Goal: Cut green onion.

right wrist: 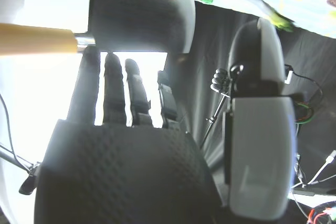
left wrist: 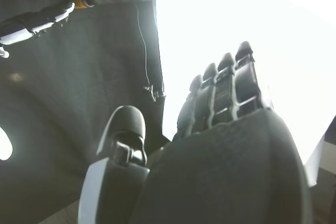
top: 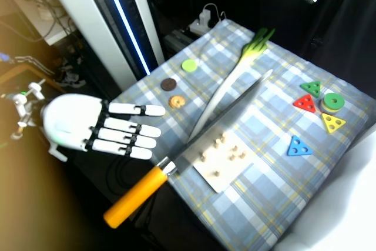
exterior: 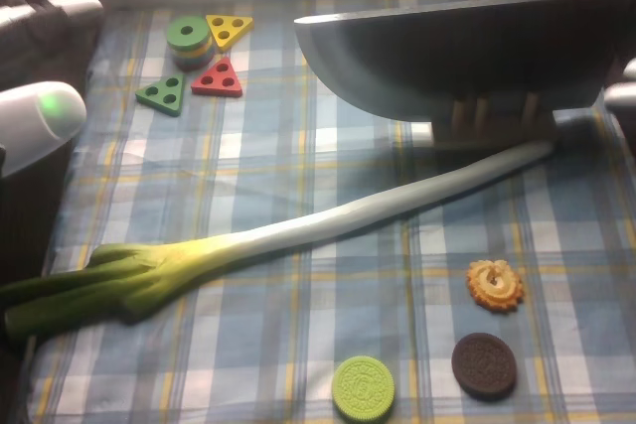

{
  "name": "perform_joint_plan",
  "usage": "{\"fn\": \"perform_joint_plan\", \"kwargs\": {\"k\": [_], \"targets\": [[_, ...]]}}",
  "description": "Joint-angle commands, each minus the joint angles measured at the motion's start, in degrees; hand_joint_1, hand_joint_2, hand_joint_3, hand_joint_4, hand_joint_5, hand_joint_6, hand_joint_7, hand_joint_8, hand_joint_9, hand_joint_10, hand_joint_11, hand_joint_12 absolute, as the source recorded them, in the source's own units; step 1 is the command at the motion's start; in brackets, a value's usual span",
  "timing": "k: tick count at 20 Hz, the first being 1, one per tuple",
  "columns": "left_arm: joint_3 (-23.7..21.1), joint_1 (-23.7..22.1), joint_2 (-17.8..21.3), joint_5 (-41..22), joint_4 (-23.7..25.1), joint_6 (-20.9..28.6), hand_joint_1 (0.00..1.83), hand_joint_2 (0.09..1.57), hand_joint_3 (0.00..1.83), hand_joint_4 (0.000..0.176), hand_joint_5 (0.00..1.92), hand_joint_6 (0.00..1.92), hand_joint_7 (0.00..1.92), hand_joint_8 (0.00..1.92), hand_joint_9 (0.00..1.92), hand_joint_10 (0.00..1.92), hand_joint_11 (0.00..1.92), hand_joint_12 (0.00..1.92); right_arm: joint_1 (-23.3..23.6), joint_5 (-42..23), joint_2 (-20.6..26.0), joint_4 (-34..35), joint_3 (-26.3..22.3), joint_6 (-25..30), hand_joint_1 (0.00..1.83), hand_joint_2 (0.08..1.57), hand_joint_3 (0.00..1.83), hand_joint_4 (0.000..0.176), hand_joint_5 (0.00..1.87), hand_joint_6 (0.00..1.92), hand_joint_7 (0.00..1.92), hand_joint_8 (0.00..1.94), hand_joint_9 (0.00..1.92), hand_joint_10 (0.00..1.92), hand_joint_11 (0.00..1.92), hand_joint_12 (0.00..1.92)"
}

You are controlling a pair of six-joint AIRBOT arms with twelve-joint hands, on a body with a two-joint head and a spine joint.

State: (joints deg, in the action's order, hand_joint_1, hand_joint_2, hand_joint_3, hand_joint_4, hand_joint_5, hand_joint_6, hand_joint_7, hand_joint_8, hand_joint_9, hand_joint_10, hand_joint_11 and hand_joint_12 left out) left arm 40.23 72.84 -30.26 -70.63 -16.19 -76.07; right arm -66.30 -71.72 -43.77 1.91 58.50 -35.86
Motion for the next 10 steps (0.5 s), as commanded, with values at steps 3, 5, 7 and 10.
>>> {"fn": "perform_joint_plan", "kwargs": {"k": [3,5,7,10], "targets": [[0.45,-0.78,-0.54,-6.54,-0.51,0.29,0.16,1.4,0.01,0.04,0.31,0.0,0.28,0.0,0.26,0.0,0.0,0.53,4.23,-7.55,-0.36,0.7,0.94,0.32,0.55,1.08,0.0,0.0,0.41,0.0,0.36,0.0,0.3,0.0,0.24,0.13],[0.48,-0.77,-0.59,-6.23,-0.56,0.29,0.2,1.41,0.0,0.038,0.32,0.01,0.31,0.01,0.29,0.01,0.02,0.53,6.44,-9.02,-0.88,0.7,1.87,0.32,0.69,1.0,0.0,0.064,0.26,0.0,0.26,0.0,0.21,0.0,0.21,0.05],[0.43,-0.77,-0.6,-6.16,-0.55,0.31,0.26,1.41,0.0,0.028,0.37,0.0,0.35,0.0,0.32,0.0,0.07,0.51,8.88,-8.94,-1.13,1.09,3.33,0.3,0.81,0.9,0.0,0.098,0.16,0.0,0.12,0.0,0.06,0.0,0.05,0.0],[0.46,-0.78,-0.7,-6.15,-0.52,0.53,0.29,1.42,0.0,0.033,0.33,0.0,0.35,0.01,0.32,0.0,0.06,0.49,10.35,-6.83,-1.66,5.15,6.18,0.3,0.89,0.85,0.0,0.143,0.05,0.0,0.0,0.0,0.0,0.0,0.0,0.0]]}}
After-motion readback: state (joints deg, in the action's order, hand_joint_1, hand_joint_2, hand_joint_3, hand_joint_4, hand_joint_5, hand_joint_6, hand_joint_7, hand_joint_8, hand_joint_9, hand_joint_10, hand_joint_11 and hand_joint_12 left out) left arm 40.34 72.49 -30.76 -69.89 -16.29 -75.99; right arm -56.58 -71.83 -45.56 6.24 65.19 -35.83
